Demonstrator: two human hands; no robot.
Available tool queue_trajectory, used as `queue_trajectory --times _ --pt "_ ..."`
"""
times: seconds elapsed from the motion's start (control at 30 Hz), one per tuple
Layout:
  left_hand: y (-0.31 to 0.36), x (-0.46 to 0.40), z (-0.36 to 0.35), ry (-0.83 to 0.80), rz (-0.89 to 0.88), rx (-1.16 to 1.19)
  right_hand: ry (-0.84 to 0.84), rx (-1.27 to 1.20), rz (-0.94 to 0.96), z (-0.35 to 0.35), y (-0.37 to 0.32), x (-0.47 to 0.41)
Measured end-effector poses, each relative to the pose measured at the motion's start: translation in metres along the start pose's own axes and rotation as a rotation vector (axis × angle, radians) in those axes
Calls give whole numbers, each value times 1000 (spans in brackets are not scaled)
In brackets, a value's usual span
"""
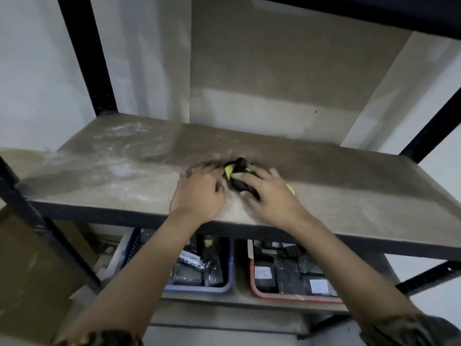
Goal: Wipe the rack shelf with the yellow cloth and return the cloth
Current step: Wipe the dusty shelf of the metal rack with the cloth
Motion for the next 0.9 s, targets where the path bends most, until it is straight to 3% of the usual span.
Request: queue_trajectory --times 0.07,0.13,0.2,0.3,0.37,0.5,0.63,0.7,0.8,0.9 --pt "0 1 0 7 -7 14 44 -81 26 14 12 6" --pt "-2 2 1 2 -27 26 155 -140 -75 32 47 9" --pt "-2 2 1 -8 -37 29 208 -105 -317 46 96 13" --pt "-4 0 4 -46 -96 9 119 -61 -805 40 145 23" --pt "-11 -1 8 -83 -164 -9 118 2 -909 27 150 15" --pt "-34 -1 21 -115 -123 -58 69 20 -729 24 118 -26" --pt "-40 -1 23 -117 -24 -67 -65 -59 -121 16 38 -51" --pt "-36 -1 24 -105 -27 -58 -131 -101 50 8 5 -44" --pt "-34 2 27 -86 -40 -33 -107 -94 96 15 19 -29" --pt "-33 3 29 -80 -46 -23 112 -9 -78 43 100 -19"
Point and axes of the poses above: each hand's wrist, its own x-axis away from the middle knuckle, its own z-axis out of the back of the hand, y = z × x, the point moved 1 cm from there along -x, towards the middle knuckle, and after that the axes turned 9 degrees about -y, right-handed, at the moved point
